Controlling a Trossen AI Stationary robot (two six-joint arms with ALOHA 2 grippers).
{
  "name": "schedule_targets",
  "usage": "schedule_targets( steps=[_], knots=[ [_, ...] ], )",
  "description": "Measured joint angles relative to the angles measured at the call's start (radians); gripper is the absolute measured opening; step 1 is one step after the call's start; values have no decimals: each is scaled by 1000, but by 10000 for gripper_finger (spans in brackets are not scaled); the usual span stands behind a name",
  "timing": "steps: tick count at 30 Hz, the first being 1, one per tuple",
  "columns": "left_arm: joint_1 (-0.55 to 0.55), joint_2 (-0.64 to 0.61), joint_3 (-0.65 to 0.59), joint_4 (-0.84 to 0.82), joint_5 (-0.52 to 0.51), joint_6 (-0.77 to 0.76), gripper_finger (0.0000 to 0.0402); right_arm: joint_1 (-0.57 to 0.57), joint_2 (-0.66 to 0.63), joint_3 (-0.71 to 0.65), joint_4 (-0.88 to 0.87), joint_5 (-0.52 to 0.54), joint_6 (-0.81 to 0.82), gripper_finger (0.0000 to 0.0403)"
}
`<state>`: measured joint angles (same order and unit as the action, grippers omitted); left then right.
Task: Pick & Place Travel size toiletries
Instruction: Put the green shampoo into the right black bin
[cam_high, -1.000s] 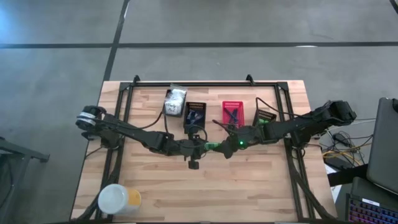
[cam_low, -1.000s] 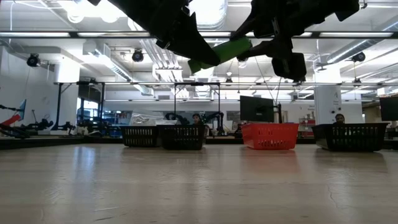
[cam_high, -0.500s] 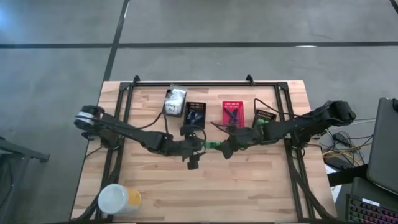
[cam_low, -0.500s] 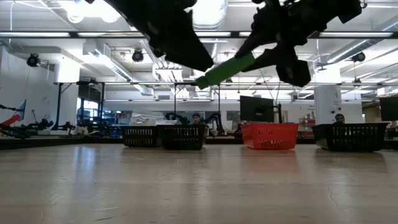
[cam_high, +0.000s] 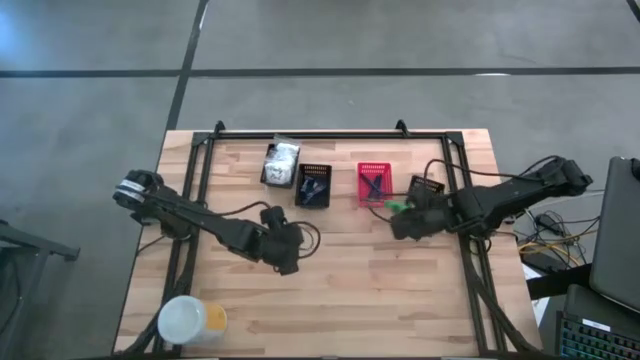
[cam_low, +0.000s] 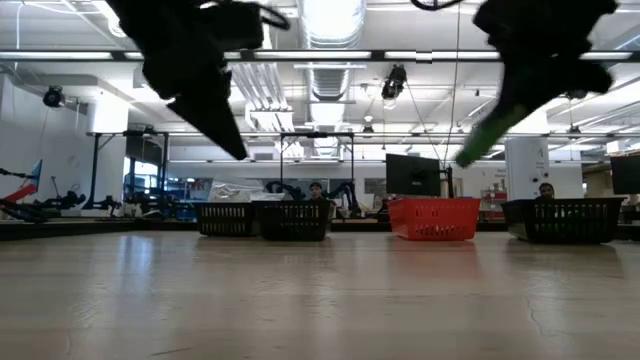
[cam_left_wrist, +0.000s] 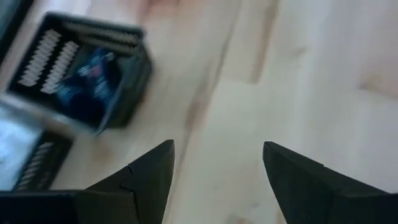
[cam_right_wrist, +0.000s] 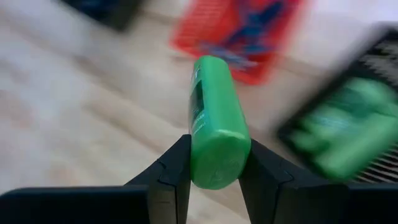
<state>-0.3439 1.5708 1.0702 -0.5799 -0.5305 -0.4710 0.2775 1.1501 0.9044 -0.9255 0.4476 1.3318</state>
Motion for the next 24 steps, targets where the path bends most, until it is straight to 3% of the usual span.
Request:
schedule_targets(
  steps=[4, 13, 24],
  knots=[
    [-4, -2, -28, -37, -42, -42, 250, 24, -7, 62, -285, 39, 147, 100],
    [49, -3, -146, -41, 86, -61, 250, 24, -2, 38, -525, 14, 423, 100],
    [140, -67, -300, 115, 274, 13, 250, -10, -1, -66, -494, -2, 532, 100]
  ],
)
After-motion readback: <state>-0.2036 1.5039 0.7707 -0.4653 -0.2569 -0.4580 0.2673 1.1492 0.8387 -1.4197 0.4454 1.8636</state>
